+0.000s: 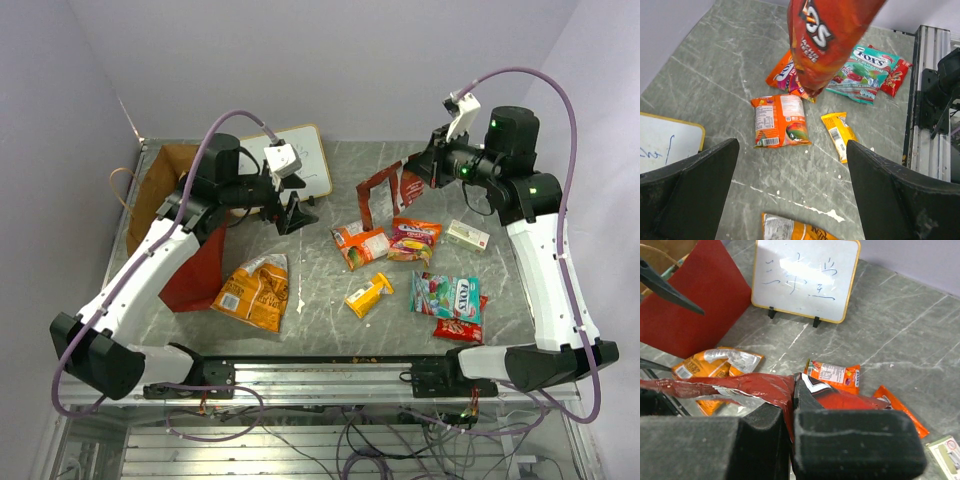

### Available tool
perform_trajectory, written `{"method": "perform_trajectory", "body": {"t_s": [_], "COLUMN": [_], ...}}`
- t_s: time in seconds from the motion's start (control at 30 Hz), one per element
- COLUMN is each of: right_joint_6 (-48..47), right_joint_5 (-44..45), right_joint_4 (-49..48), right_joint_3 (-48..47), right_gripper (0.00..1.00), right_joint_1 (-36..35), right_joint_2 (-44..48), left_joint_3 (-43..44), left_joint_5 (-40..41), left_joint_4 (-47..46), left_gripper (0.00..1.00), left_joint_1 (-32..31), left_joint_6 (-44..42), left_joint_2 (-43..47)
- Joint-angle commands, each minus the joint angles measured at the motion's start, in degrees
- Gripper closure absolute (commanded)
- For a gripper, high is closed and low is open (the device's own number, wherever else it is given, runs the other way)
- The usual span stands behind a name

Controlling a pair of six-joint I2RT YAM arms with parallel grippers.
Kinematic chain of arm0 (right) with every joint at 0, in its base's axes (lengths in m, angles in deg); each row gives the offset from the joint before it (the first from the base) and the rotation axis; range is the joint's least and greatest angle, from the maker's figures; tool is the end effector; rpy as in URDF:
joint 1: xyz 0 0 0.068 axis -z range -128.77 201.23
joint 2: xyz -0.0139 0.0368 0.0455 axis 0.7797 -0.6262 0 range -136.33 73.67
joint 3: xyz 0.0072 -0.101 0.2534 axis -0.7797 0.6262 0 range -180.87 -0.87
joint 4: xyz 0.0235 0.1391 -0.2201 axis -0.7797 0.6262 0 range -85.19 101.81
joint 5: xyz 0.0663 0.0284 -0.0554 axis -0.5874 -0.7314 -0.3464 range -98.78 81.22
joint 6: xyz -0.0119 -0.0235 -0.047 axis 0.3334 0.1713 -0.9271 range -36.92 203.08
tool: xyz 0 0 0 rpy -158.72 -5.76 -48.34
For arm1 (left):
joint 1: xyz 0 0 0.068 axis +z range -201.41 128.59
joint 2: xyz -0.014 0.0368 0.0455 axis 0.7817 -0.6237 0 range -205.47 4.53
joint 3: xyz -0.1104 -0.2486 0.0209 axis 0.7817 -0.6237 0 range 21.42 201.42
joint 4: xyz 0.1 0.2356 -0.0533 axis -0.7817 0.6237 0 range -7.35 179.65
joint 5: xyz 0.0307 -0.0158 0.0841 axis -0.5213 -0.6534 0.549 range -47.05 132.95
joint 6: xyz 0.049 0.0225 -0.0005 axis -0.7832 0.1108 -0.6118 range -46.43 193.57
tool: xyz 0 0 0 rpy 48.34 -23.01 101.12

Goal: Place the snacks into the paper bag
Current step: Adjust the snack.

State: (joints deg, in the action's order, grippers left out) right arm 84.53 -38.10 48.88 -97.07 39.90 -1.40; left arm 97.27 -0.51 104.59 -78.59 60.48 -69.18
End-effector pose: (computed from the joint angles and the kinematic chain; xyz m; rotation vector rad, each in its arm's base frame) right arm 0.2472 0.0672 0.4721 -0.5031 1.9076 0.6487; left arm 0.2402 -0.1508 0.4021 1.1193 1.5533 -0.8881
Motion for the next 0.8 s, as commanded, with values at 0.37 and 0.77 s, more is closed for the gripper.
{"method": "perform_trajectory", "body": {"t_s": [0.37,0.77], "right_joint_6": [12.7,21.1], "right_joint_5": [-8.2,-16.3], "right_joint_4": [-9.4,-15.5], "right_joint_3": [5.7,9.9], "right_gripper": [1.00,1.00], "right_joint_1": [7.8,12.1], "right_joint_2": [5.1,4.8], "left_joint_3": [0.4,0.2], "left_joint_5": [0.8,4.4], "left_joint_4": [-10.4,-22.8], "left_gripper": [0.00,0.00], "left_joint_1": [-9.2,-12.8], "left_joint_6": [3.6,3.0], "left_joint_2": [-7.6,-12.9]}}
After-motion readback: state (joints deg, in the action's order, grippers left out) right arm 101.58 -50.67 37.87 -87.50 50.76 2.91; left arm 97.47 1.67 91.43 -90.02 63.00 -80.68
